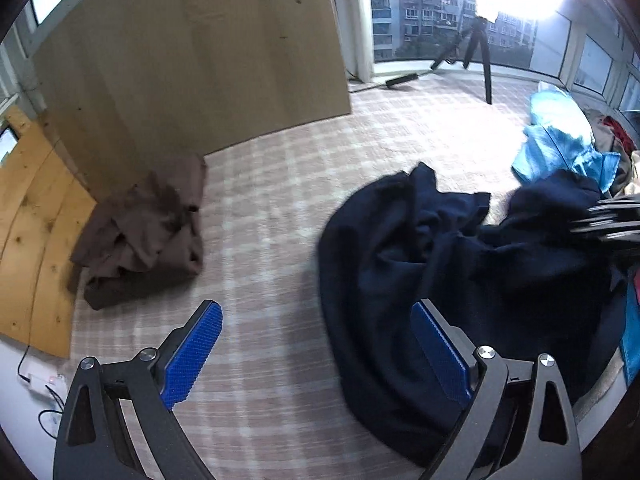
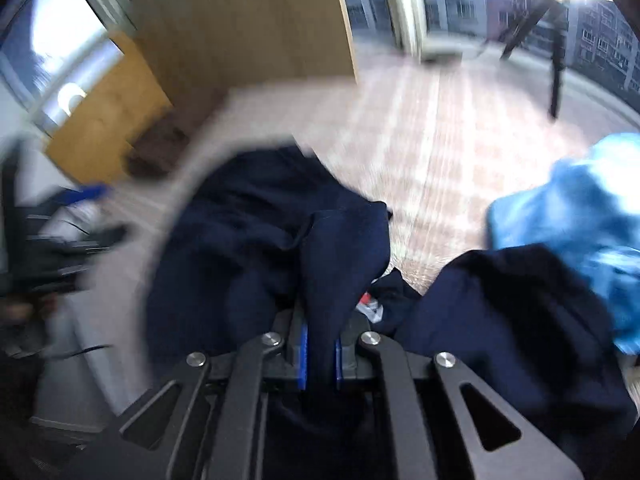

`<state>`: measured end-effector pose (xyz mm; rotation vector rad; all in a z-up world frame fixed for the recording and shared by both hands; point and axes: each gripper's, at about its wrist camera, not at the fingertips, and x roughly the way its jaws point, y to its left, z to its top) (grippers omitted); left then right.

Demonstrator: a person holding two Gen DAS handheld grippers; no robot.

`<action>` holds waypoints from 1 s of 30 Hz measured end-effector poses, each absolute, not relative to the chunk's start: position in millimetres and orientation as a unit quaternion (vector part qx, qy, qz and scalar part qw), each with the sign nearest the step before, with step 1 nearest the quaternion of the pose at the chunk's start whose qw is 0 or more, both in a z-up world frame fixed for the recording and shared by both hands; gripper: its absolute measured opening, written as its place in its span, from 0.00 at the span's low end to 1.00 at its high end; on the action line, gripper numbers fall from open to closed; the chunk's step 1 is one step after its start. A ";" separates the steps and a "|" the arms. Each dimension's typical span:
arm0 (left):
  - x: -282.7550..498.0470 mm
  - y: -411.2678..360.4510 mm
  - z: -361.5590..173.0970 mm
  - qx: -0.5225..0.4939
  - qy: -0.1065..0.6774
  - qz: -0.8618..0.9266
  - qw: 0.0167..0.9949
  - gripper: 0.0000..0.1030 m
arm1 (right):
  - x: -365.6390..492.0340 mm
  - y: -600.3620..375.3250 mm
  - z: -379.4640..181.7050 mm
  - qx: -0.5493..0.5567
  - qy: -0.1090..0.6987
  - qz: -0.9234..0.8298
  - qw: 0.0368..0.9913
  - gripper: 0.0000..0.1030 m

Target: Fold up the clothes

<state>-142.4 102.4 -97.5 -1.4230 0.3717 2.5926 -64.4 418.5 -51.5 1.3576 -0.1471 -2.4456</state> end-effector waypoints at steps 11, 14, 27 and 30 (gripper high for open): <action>-178.0 148.5 -106.5 -0.469 0.168 0.854 0.149 0.93 | 51.2 511.8 -90.3 0.611 -0.067 -0.788 0.002 0.16; -189.9 177.4 -113.6 -0.470 0.191 0.842 0.183 0.93 | 41.4 528.9 -71.8 0.573 -0.113 -0.812 -0.004 0.24; -204.9 280.1 -184.9 -0.506 0.311 0.755 0.277 0.30 | -18.7 496.8 -75.2 0.533 -0.081 -0.841 0.048 0.43; -208.8 267.3 -180.8 -0.539 0.257 0.748 0.289 0.00 | -24.7 493.9 -76.3 0.528 -0.082 -0.843 0.059 0.43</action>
